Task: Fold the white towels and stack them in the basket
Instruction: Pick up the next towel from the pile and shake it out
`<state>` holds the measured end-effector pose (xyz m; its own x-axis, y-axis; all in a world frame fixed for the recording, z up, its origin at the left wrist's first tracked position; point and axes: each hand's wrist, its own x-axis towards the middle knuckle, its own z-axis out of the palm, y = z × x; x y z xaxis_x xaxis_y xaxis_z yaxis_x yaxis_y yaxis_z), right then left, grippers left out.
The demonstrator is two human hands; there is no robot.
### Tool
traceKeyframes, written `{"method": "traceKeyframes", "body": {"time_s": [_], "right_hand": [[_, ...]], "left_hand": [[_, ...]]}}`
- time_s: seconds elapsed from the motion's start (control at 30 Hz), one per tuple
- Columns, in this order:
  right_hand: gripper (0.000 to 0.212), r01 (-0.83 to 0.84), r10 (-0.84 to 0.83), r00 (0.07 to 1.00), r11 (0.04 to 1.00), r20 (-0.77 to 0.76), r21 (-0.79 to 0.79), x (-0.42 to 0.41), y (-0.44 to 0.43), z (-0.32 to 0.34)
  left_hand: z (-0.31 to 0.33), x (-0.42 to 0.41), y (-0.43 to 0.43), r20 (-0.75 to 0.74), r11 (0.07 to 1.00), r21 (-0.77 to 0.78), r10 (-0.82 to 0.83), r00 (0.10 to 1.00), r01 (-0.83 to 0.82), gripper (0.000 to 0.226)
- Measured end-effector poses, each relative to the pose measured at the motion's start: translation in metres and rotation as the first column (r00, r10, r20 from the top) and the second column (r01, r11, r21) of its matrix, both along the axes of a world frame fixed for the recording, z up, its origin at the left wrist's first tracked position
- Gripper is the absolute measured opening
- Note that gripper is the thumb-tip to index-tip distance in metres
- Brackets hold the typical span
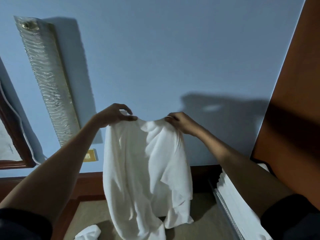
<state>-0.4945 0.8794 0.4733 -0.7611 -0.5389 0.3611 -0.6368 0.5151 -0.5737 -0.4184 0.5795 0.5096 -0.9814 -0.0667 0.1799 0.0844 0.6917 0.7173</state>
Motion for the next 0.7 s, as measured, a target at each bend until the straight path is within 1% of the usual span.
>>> {"method": "traceKeyframes", "body": {"time_s": [0.03, 0.07, 0.13, 0.17, 0.2, 0.3, 0.33, 0.4, 0.43, 0.53, 0.6, 0.67, 0.7], "right_hand": [[0.035, -0.041, 0.041, 0.999, 0.999, -0.001, 0.018, 0.003, -0.005, 0.006], [0.033, -0.072, 0.071, 0.997, 0.997, 0.015, 0.023, 0.006, -0.009, 0.011], [0.034, -0.108, 0.108, 0.993, 0.994, 0.054, 0.011, 0.010, -0.016, 0.020], [0.034, -0.115, 0.114, 0.992, 0.993, 0.060, 0.010, 0.010, -0.017, 0.024], [0.033, -0.109, 0.107, 0.993, 0.994, 0.056, 0.018, 0.010, -0.016, 0.026], [0.025, -0.060, 0.058, 0.998, 0.996, 0.022, 0.060, 0.007, -0.002, 0.022], [0.024, -0.050, 0.050, 0.999, 0.996, 0.011, 0.071, 0.006, 0.003, 0.017], [0.025, -0.032, 0.032, 0.999, 0.996, 0.004, 0.089, 0.003, 0.009, 0.005], [0.026, -0.020, 0.018, 1.000, 0.995, 0.021, 0.096, 0.001, 0.010, -0.004], [0.021, 0.026, -0.039, 0.994, 0.991, 0.098, 0.132, -0.006, 0.013, -0.030], [0.030, 0.063, -0.082, 0.987, 0.988, 0.135, 0.138, -0.010, 0.018, -0.044], [0.036, 0.056, -0.069, 0.981, 0.996, 0.181, 0.074, -0.011, 0.023, -0.050], [0.033, 0.044, -0.047, 0.977, 0.999, 0.207, 0.018, -0.010, 0.025, -0.049]], "left_hand": [[0.001, 0.002, 0.013, 0.031, 0.998, -0.050, -0.040, 0.999, 0.041, 0.044], [0.002, 0.004, 0.028, 0.086, 0.991, -0.077, -0.106, 0.991, 0.113, 0.048], [-0.003, 0.002, 0.052, 0.222, 0.965, -0.055, -0.237, 0.946, 0.255, 0.050], [-0.007, -0.001, 0.060, 0.256, 0.954, -0.041, -0.277, 0.926, 0.297, 0.045], [-0.008, -0.001, 0.064, 0.259, 0.945, -0.020, -0.310, 0.915, 0.326, 0.040], [-0.004, -0.003, 0.064, 0.185, 0.940, 0.071, -0.342, 0.921, 0.335, 0.054], [-0.002, -0.003, 0.065, 0.147, 0.936, 0.105, -0.350, 0.925, 0.337, 0.051], [0.005, -0.003, 0.068, 0.076, 0.925, 0.178, -0.353, 0.933, 0.335, 0.035], [0.009, -0.004, 0.071, 0.034, 0.922, 0.212, -0.338, 0.940, 0.324, 0.033], [0.017, -0.008, 0.074, -0.084, 0.914, 0.285, -0.277, 0.957, 0.289, 0.037], [0.019, -0.013, 0.069, -0.153, 0.904, 0.337, -0.225, 0.962, 0.264, 0.048], [0.018, -0.019, 0.060, -0.197, 0.896, 0.391, -0.143, 0.970, 0.212, 0.053], [0.017, -0.022, 0.056, -0.201, 0.906, 0.394, -0.081, 0.976, 0.156, 0.050]]}}
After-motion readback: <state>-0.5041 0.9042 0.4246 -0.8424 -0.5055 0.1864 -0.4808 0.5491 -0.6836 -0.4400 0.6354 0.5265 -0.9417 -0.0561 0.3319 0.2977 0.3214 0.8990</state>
